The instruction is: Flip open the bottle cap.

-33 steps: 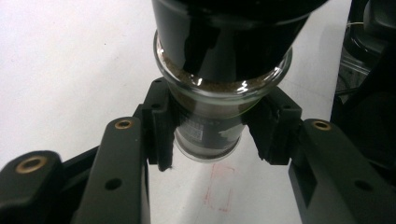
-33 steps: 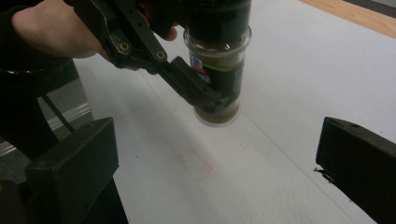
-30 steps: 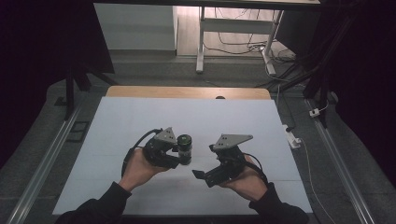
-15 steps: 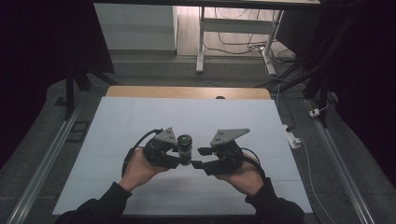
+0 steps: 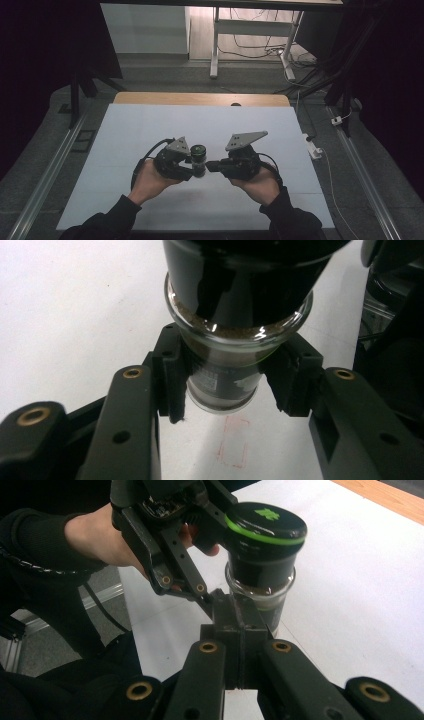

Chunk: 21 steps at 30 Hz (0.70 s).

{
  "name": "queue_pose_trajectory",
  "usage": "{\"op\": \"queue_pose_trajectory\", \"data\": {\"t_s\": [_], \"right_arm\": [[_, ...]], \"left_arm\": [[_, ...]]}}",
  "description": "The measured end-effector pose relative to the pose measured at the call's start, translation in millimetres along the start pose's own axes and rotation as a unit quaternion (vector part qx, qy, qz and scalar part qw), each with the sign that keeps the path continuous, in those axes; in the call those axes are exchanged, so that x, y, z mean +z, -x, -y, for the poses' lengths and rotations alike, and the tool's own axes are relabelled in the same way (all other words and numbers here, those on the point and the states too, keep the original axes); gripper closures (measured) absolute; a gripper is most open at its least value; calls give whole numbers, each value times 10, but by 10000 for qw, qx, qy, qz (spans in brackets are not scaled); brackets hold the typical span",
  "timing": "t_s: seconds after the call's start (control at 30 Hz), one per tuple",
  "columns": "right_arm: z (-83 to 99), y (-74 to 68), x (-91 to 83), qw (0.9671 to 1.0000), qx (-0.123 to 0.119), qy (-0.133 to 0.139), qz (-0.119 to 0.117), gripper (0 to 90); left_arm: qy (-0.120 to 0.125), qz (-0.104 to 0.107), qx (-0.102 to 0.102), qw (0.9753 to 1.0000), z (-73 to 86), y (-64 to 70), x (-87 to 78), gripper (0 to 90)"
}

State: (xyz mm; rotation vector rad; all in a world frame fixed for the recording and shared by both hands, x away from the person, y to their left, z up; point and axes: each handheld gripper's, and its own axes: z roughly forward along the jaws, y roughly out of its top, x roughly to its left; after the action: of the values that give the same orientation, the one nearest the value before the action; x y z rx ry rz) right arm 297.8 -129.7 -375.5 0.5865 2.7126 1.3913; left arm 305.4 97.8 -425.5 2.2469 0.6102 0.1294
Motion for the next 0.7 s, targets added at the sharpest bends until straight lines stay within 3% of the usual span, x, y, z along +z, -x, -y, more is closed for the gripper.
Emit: {"op": "queue_pose_trajectory", "data": {"t_s": [0.7], "right_arm": [[-157,0,82,9999,77,76,-3,900]], "left_arm": [[-66,-70,72,9999,4,8,10,542]]}}
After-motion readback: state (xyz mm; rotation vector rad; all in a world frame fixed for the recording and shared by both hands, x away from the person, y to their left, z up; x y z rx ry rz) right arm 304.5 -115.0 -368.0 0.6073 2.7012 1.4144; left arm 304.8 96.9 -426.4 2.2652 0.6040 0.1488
